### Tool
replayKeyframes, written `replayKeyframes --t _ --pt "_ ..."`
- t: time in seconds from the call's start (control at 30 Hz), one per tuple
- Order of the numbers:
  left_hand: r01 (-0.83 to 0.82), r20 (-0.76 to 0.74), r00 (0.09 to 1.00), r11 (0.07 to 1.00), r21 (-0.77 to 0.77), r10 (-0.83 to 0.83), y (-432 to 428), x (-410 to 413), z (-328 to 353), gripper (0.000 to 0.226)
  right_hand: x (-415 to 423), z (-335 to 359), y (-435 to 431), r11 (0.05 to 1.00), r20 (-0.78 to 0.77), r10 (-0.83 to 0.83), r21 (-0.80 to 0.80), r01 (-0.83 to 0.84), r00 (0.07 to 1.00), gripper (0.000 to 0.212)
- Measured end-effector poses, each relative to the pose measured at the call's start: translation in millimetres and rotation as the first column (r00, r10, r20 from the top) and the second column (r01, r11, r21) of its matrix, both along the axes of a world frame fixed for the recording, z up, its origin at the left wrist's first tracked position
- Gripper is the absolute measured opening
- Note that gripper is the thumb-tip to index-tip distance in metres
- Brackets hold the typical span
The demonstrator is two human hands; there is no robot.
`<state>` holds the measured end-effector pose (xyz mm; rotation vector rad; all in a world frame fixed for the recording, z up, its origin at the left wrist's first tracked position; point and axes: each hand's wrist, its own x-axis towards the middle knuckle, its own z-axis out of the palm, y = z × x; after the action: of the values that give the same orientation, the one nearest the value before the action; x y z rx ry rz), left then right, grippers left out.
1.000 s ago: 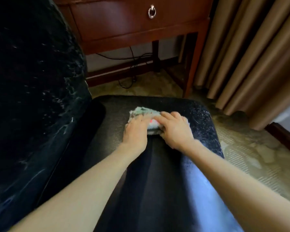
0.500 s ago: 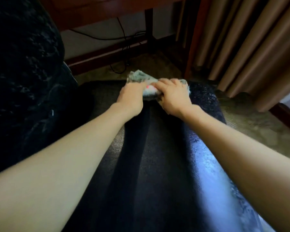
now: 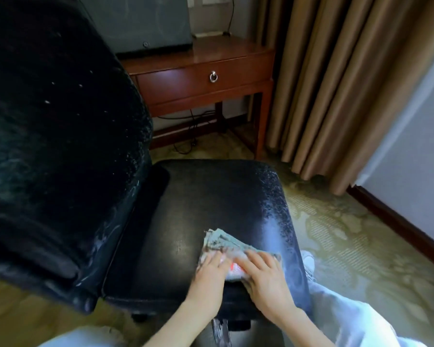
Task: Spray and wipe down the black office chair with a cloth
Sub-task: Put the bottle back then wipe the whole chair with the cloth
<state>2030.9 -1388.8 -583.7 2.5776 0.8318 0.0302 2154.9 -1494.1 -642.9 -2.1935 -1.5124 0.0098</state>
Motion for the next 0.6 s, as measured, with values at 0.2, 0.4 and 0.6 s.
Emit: replayKeyframes --t 0.2,0.4,0.6 --pt "0.027 -0.069 0.997 0.999 0.019 -0.026 -56.5 -33.6 4.2 0.06 -33.4 0.9 -56.6 0.997 -0.031 -0.006 -0.071 0.003 1.0 0.046" --pt "0.031 -0.09 0.996 0.996 0.079 -0.024 -63.9 -26.7 6.8 0.064 -23.7 8.3 -61.1 0.995 -0.067 0.031 -0.089 -0.036 0.997 0.05" --pt "0.057 -0.103 0.994 0.99 0.126 -0.044 -39.1 14.1 3.9 0.065 12.9 5.8 -33.5 0.997 -0.064 -0.028 -0.07 0.023 0.998 0.064"
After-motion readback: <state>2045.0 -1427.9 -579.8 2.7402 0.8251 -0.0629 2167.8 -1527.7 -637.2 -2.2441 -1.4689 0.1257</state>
